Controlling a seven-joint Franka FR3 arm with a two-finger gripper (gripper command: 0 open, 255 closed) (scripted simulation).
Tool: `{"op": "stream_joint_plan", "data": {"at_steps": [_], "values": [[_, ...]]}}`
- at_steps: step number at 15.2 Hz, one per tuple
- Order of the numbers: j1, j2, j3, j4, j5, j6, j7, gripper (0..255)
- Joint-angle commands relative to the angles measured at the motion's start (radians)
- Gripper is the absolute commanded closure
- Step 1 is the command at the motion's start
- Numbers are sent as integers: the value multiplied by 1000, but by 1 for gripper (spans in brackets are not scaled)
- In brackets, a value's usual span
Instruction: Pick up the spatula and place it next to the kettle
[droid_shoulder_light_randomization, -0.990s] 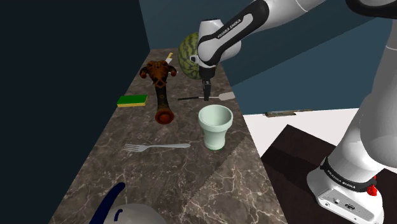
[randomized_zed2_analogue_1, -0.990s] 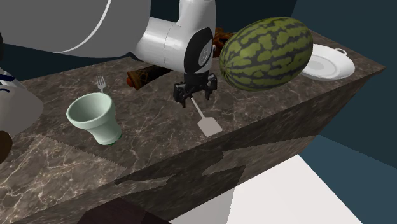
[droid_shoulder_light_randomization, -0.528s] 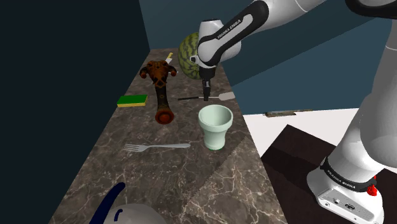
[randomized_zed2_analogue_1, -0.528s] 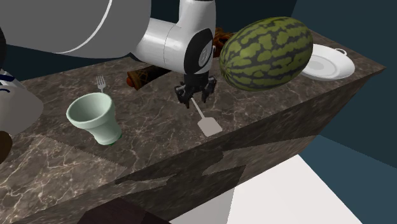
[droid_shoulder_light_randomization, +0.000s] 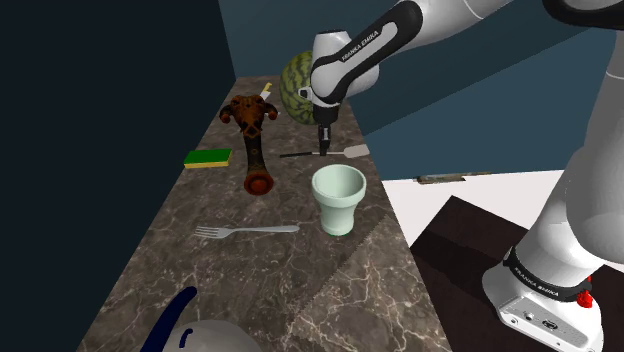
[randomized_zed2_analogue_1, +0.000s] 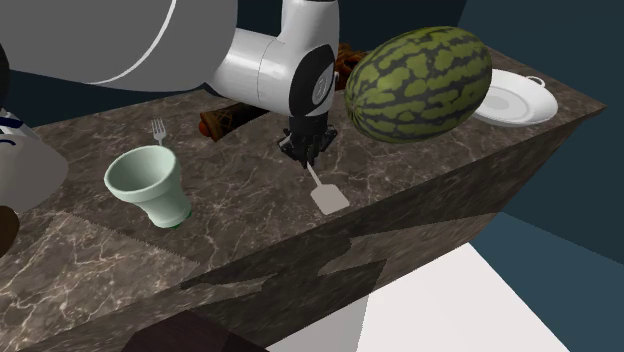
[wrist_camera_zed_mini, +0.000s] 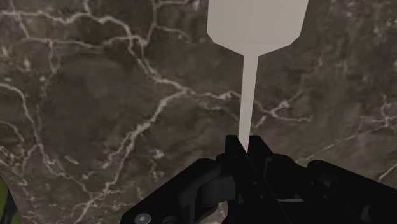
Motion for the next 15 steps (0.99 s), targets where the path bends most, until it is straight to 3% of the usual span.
{"op": "stream_joint_plan", "data": {"at_steps": [1, 15], "values": [[0, 0, 0, 0, 0, 0, 0, 255], [2, -86, -5, 83, -19, -169, 19, 255]]}}
